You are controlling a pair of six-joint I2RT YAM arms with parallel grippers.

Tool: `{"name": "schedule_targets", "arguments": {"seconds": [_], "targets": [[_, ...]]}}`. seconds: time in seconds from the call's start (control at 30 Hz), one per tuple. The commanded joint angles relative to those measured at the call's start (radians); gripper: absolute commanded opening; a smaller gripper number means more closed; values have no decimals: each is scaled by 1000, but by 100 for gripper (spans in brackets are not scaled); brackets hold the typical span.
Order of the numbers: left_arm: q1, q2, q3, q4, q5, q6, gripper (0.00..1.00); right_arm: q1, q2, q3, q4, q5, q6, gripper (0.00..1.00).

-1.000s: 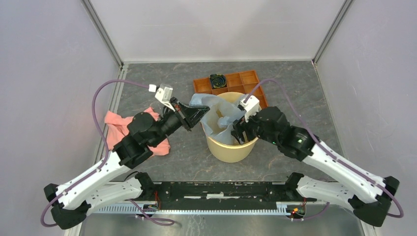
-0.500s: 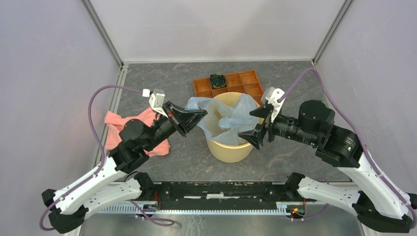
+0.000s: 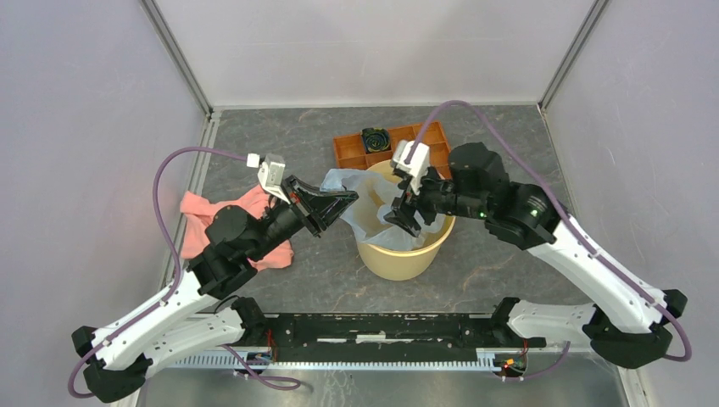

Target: Put the trash bags into the trash bin

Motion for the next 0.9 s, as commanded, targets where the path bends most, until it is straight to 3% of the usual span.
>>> {"name": "schedule_targets", "arguments": {"seconds": [0.0, 0.03, 0.07, 0.2, 0.23, 0.43, 0.5, 0.63, 0.87], "targets": [[2, -18, 10, 18, 14, 56, 2, 6, -2, -50, 44, -89, -66, 76], [2, -22, 10, 14, 12, 55, 2, 7, -7, -62, 62, -81, -65, 75], [2, -24, 10, 7, 11, 54, 2, 7, -12, -72, 79, -41, -57, 66], [2, -33, 9, -18, 12, 38, 2, 6, -53, -102, 147, 225, 73, 9], [2, -36, 7, -27, 13, 29, 2, 7, -74, -114, 159, 278, 109, 1], [2, -81, -44, -75, 10, -74, 2, 6, -384, -422, 432, 475, 416, 1], [2, -109, -88, -63, 27, -125, 2, 6, -498, -547, 558, 517, 476, 0], [2, -198, -164, -90, 16, -175, 2, 7, -687, -706, 653, 659, 561, 1], [2, -354, -276, -190, -78, -273, 2, 7, -763, -724, 446, 700, 549, 1]]}}
